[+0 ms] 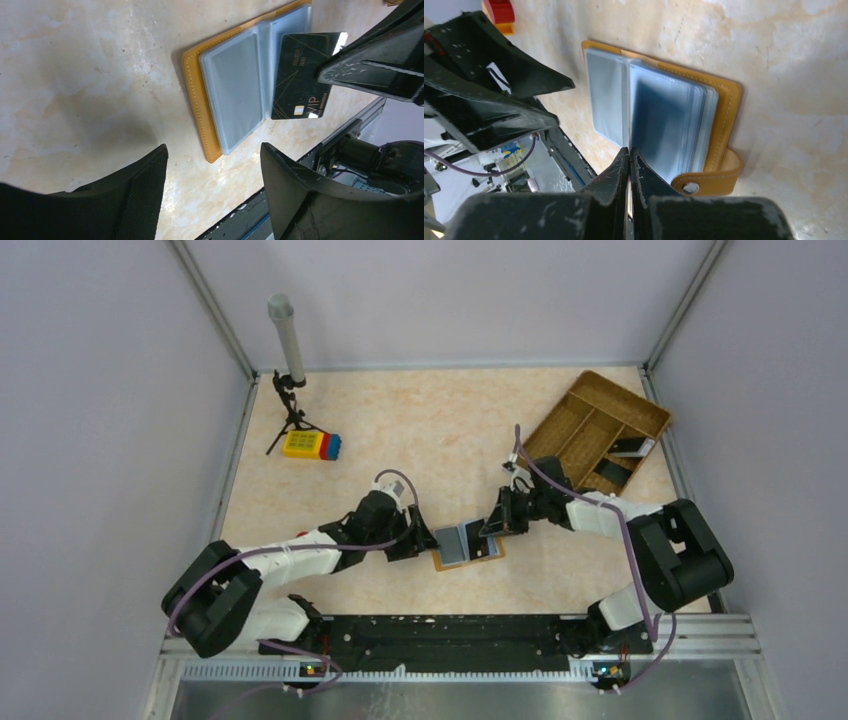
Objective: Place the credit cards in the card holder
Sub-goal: Insert the credit card into the card holder.
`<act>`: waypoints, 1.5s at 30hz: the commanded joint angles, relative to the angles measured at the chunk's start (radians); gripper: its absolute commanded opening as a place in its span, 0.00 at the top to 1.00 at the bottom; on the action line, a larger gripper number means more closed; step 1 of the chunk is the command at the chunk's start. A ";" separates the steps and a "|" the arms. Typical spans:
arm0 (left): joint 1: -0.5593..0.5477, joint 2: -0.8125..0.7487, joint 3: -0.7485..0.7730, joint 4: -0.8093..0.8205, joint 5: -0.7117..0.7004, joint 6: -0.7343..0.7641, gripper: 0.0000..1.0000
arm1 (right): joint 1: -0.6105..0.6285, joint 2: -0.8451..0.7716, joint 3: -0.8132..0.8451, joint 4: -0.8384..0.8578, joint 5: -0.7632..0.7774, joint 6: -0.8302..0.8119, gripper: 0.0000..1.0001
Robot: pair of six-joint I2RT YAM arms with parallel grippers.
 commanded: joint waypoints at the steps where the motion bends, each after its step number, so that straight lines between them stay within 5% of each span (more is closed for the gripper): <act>1: -0.004 0.043 0.041 0.023 0.002 0.007 0.31 | -0.001 0.031 0.054 0.066 -0.052 -0.019 1.00; 45: -0.005 0.165 0.067 0.032 0.043 0.043 0.60 | 0.063 0.191 0.041 0.122 -0.004 0.027 1.00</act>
